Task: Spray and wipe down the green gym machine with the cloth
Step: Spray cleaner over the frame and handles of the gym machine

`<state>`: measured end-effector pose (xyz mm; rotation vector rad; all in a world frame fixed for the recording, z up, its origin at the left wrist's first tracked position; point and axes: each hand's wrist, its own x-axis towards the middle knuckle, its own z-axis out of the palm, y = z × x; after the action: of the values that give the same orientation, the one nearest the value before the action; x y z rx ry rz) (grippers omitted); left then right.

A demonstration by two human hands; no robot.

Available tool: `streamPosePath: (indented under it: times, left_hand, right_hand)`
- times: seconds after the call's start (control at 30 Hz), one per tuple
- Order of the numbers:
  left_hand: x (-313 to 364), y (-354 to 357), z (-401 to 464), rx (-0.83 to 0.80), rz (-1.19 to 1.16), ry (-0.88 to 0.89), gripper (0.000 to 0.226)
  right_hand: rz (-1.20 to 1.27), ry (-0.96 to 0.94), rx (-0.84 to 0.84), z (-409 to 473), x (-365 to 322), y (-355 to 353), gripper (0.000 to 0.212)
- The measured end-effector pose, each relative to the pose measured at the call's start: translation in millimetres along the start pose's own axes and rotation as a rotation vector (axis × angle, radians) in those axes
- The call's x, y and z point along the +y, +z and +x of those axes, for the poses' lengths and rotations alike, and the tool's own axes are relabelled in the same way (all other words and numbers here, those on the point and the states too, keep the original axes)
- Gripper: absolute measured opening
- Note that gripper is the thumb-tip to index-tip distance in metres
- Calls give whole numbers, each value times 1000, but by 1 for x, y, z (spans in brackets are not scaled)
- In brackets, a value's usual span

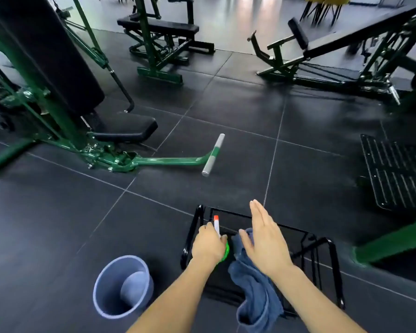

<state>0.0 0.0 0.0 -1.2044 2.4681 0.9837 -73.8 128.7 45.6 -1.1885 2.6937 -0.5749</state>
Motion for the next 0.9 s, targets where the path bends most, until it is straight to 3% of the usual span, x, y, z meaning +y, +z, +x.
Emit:
streamPosePath:
  times: [0.2, 0.63, 0.77, 0.9]
  left_hand:
    - [-8, 28, 30, -7, -104, -142, 33]
    - [-18, 31, 28, -6, -335, -157, 17]
    - [-14, -5, 5, -14, -363, -149, 17]
    - [-11, -43, -32, -154, -421, -143, 26]
  right_hand:
    - [15, 41, -154, -3, 13, 44, 69]
    - [2, 143, -297, -17, 23, 64, 69]
    - [67, 132, -362, -19, 4, 57, 83]
    - [233, 158, -402, -22, -25, 44, 108]
